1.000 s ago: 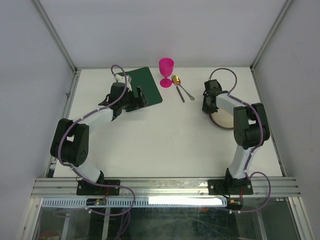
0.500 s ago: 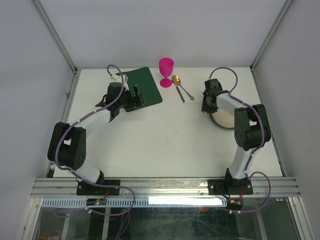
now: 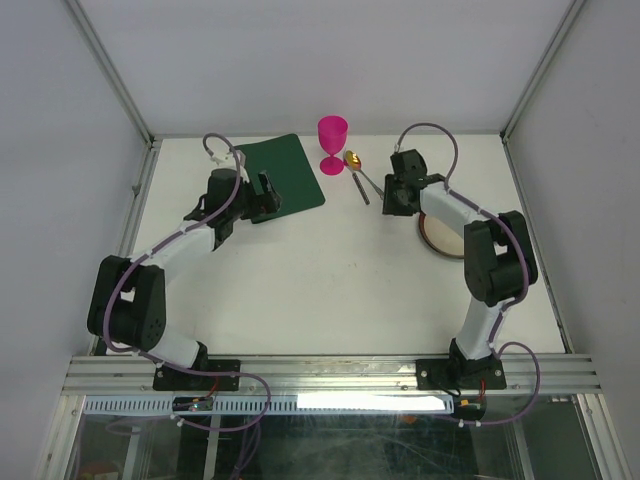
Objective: Set the dinner table for one person
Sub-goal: Move the plate to the center of the board.
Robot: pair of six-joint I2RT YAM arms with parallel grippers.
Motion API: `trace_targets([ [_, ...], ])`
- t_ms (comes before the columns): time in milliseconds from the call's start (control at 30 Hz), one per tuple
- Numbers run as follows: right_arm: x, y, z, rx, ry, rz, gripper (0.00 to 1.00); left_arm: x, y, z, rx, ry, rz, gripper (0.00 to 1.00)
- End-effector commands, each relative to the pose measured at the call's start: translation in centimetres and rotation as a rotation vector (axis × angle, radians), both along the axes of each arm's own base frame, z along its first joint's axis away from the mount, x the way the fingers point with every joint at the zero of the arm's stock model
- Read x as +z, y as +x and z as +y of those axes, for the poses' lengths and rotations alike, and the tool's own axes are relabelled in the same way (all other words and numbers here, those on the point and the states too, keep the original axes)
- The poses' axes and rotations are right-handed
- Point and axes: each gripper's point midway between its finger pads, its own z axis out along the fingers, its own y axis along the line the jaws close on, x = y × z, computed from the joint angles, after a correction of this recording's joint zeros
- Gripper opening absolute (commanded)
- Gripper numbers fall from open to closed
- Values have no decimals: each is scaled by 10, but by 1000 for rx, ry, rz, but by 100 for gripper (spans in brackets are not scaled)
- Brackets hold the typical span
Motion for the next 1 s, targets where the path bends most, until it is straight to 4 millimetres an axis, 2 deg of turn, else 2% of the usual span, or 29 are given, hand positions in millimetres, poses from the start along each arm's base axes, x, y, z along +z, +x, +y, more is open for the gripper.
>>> trace_targets([
  [0, 34, 23, 34, 51, 114, -101, 35, 26, 8, 9, 51, -34, -109, 99],
  [167, 31, 23, 58, 99, 173, -94, 40, 17, 6, 18, 88, -34, -99, 99],
  [267, 36, 20, 65, 119, 184, -108, 44, 10, 5, 15, 100, -77, -69, 99],
  [467, 47, 15, 72, 141, 206, -129, 46, 1, 5, -8, 66, -236, -50, 99],
  [633, 45, 9, 73, 152, 204, -124, 46, -8, 6, -25, 23, -303, -21, 99],
  [833, 41, 4, 78, 166, 210, -122, 46, -18, -2, -26, 69, -362, 5, 99],
  [967, 37, 2, 81, 173, 211, -114, 46, -11, -10, -26, 119, -375, -21, 99],
])
